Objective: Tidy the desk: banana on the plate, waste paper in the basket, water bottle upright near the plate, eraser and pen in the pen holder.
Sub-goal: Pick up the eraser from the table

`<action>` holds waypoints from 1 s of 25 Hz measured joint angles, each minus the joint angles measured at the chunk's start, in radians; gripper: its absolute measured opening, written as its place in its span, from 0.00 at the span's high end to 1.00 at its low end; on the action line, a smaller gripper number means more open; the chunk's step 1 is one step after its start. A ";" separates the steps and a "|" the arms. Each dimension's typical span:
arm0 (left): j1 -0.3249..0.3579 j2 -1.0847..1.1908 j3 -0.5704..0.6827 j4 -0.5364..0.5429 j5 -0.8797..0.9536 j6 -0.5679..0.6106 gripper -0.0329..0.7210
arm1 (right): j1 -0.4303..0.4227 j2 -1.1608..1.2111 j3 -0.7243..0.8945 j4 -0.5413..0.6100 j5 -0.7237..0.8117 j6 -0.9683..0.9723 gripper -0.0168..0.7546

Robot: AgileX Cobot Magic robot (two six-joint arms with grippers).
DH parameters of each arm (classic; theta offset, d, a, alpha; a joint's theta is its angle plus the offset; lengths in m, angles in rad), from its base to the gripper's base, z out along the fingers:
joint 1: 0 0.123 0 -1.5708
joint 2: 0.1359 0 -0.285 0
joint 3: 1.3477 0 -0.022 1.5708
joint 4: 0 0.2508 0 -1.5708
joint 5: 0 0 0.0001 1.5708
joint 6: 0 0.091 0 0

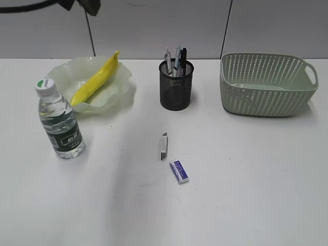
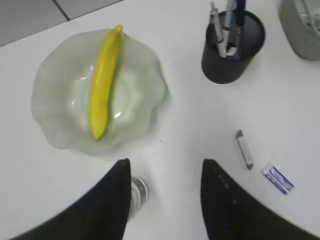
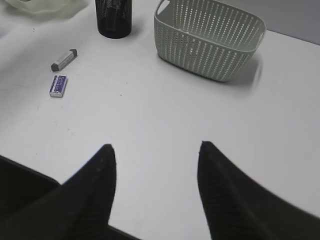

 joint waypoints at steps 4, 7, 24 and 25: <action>-0.001 -0.150 0.089 -0.108 0.016 0.096 0.52 | 0.000 0.000 0.000 0.001 0.000 0.000 0.43; -0.001 -0.298 0.225 -0.134 0.017 0.109 0.55 | 0.000 0.000 0.000 0.003 0.000 0.000 0.43; -0.001 -1.381 1.117 -0.149 -0.087 0.111 0.60 | 0.000 0.012 -0.015 0.028 -0.072 0.000 0.43; -0.001 -1.441 1.144 -0.149 -0.100 0.111 0.60 | 0.000 0.028 -0.017 0.028 -0.121 0.000 0.43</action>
